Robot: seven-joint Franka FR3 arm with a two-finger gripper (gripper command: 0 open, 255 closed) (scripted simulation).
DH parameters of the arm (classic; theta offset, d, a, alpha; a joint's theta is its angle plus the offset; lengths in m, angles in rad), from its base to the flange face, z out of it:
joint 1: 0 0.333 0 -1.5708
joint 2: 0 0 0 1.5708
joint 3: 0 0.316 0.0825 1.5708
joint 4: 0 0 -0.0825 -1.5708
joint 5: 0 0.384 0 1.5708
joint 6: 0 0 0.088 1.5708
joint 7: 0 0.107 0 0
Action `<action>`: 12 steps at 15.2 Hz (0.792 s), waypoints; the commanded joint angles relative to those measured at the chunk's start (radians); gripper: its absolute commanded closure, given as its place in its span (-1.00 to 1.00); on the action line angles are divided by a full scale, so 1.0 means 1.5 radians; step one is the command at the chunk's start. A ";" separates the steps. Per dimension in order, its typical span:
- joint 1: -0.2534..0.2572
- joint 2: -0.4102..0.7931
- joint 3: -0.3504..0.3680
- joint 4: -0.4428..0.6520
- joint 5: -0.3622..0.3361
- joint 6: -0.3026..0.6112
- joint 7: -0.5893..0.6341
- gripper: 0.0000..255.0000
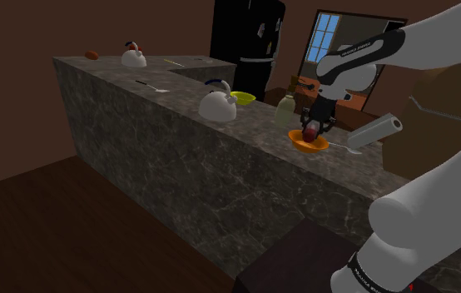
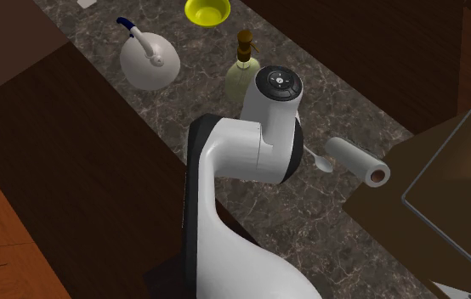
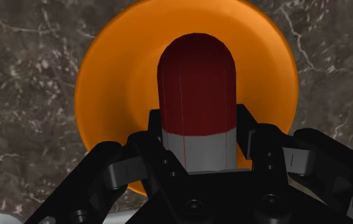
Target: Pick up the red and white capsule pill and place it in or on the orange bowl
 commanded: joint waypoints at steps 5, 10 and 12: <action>0.000 0.000 0.000 0.000 0.000 0.000 0.000 -1.00; -0.003 -0.026 -0.001 0.060 -0.006 -0.086 0.004 -1.00; -0.003 -0.026 -0.001 0.060 -0.006 -0.086 0.004 -1.00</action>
